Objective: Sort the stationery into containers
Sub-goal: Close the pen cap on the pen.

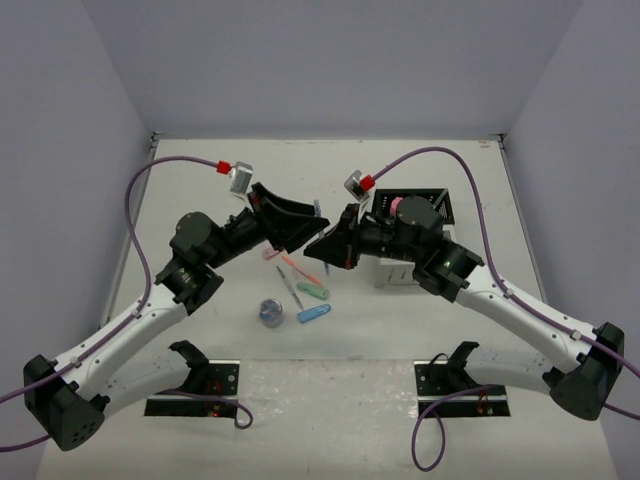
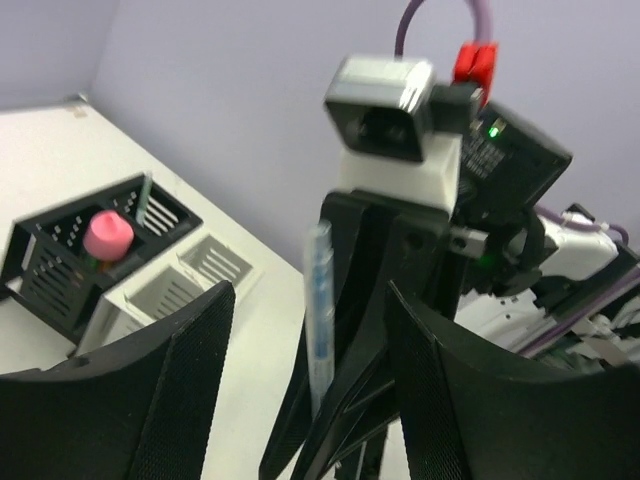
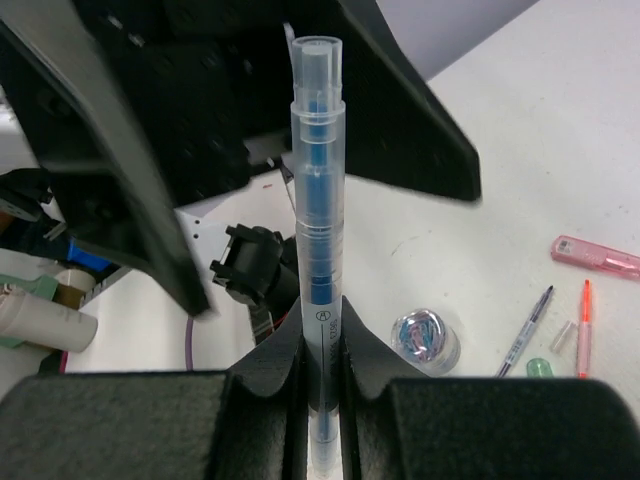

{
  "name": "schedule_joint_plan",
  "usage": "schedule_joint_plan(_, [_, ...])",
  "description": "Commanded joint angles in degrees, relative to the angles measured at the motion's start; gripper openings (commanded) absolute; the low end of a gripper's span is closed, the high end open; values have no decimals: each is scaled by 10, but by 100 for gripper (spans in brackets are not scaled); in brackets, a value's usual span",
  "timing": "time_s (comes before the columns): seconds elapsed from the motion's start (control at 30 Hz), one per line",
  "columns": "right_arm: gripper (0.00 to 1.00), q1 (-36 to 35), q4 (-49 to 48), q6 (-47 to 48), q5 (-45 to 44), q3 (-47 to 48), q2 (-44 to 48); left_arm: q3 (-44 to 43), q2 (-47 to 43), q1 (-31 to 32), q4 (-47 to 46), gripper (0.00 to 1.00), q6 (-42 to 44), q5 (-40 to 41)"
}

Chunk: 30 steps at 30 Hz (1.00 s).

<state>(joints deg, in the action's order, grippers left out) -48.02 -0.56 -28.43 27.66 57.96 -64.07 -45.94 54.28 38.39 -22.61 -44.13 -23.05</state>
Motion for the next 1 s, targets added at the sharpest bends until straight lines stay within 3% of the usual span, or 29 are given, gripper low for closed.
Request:
schedule_joint_plan(0.0, [0,-8,-25,0,27,19,0,-92,-5,1,53,64,59,47])
schedule_joint_plan(0.13, [0,-9,-22,3,26,25,1,-114,5,1,74,56,61,69])
schedule_joint_plan(0.23, [0,-10,-20,5,26,28,-1,-117,12,1,75,40,56,60])
schedule_joint_plan(0.6, [0,-10,-4,15,15,48,0,-99,26,0,64,41,33,0])
schedule_joint_plan(0.63, [0,-9,-4,15,14,49,0,-96,25,1,62,38,31,-1])
schedule_joint_plan(0.73, [0,-10,1,17,5,54,0,-88,18,0,54,12,26,-6])
schedule_joint_plan(0.8, [0,-9,4,18,-1,58,0,-86,17,1,51,3,23,-13])
schedule_joint_plan(0.97, [0,-9,26,28,-26,83,-5,-79,20,1,41,0,14,-37])
